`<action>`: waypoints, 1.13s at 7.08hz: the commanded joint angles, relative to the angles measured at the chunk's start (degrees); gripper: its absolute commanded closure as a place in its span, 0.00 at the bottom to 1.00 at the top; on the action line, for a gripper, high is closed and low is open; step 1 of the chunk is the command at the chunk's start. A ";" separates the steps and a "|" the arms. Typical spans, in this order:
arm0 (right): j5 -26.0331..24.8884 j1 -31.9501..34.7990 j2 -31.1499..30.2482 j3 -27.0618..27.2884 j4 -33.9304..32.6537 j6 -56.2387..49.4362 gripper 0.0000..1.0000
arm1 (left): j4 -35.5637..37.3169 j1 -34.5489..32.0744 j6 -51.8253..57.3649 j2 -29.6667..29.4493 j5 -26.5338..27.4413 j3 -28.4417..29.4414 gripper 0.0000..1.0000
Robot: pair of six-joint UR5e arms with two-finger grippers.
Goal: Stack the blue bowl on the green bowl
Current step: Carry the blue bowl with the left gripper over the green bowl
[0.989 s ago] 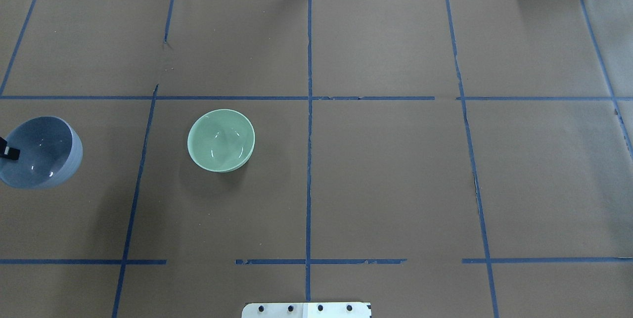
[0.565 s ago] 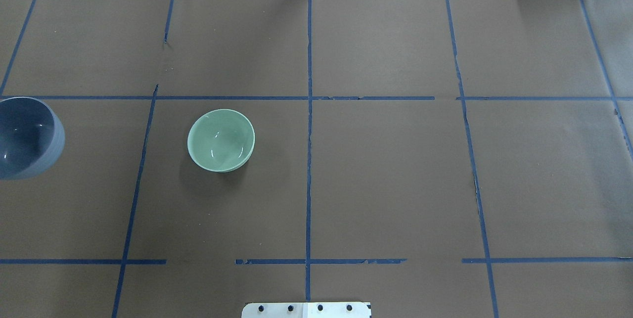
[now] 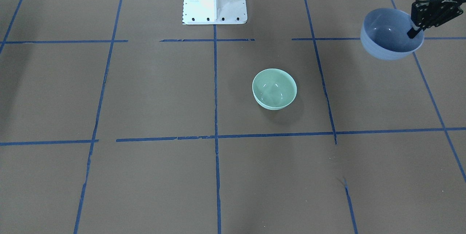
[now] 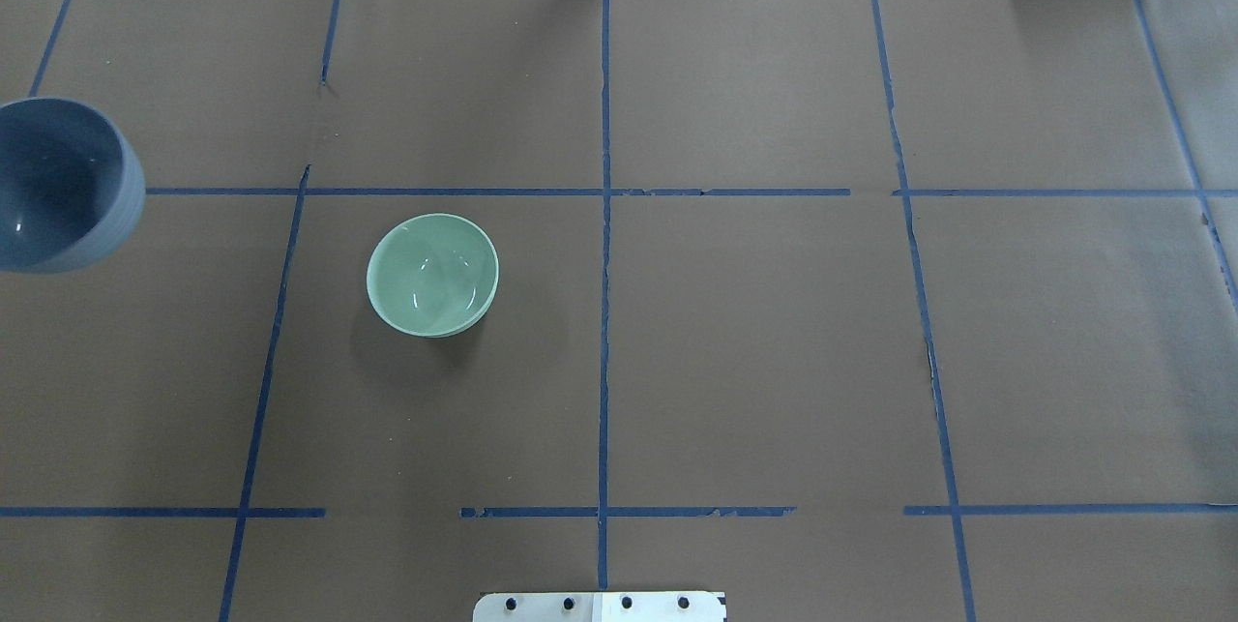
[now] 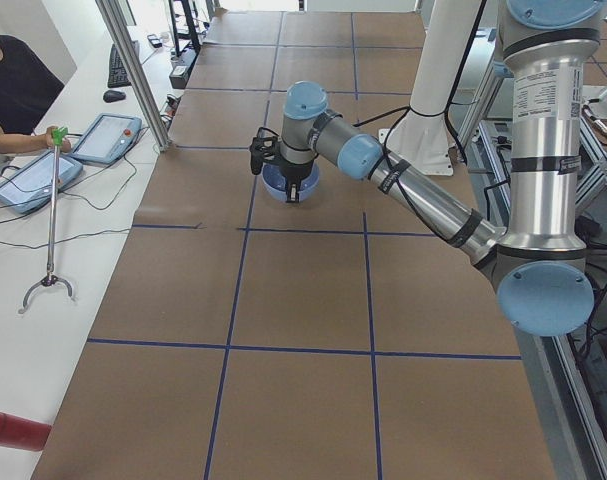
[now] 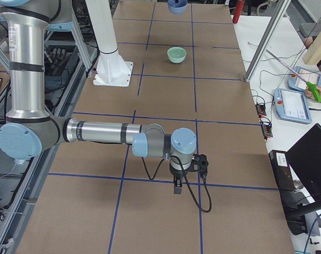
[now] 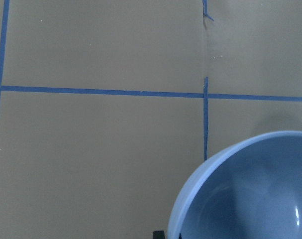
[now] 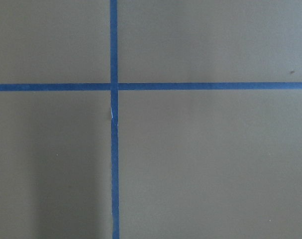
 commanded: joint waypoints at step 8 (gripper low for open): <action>0.00 0.00 0.00 0.00 0.05 0.00 0.00 | -13.93 26.97 -33.74 -18.27 12.56 16.13 1.00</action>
